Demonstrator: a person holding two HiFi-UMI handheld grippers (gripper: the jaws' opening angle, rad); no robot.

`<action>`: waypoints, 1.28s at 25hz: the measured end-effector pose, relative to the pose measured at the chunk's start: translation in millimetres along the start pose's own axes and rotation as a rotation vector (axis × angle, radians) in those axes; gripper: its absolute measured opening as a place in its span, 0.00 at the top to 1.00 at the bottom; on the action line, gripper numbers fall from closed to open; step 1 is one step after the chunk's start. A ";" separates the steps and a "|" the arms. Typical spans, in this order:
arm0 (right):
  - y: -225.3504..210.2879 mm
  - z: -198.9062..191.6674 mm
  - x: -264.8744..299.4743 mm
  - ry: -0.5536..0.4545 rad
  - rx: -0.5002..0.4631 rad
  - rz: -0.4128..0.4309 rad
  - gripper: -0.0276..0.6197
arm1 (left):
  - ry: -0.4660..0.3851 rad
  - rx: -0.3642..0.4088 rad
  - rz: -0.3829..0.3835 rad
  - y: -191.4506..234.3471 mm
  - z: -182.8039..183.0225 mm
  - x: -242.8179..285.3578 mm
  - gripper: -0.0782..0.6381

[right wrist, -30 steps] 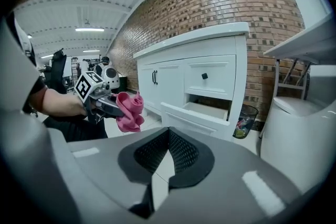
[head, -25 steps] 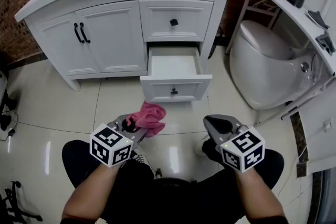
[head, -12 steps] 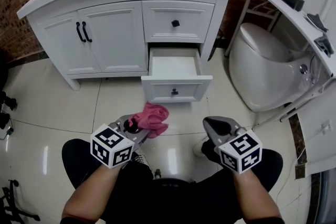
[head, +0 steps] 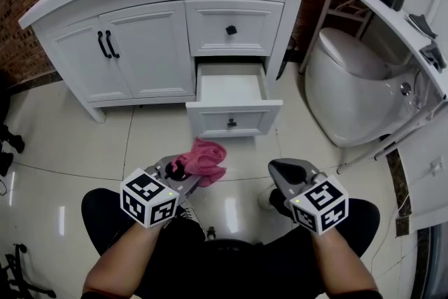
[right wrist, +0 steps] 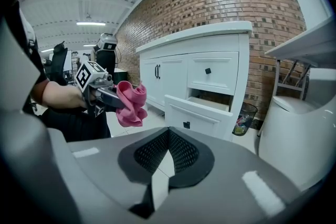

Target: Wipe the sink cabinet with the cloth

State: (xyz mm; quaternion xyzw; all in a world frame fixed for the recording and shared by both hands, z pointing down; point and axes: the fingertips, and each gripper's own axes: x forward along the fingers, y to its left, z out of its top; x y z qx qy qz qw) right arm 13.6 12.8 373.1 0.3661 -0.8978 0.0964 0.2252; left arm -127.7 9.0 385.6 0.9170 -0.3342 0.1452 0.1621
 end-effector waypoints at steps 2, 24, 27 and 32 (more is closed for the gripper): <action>0.0 -0.2 -0.2 0.000 -0.001 0.001 0.95 | 0.000 0.002 0.002 0.0 -0.2 0.5 0.76; 4.8 -1.6 0.0 0.019 -0.015 0.000 0.95 | -0.006 -0.003 0.025 8.3 -0.1 1.4 0.76; 5.9 -2.3 1.3 0.023 -0.020 0.002 0.95 | -0.009 -0.003 0.025 8.4 0.1 1.9 0.76; 6.3 -3.0 0.5 0.029 -0.020 0.001 0.95 | -0.012 -0.004 0.023 8.0 1.4 1.4 0.76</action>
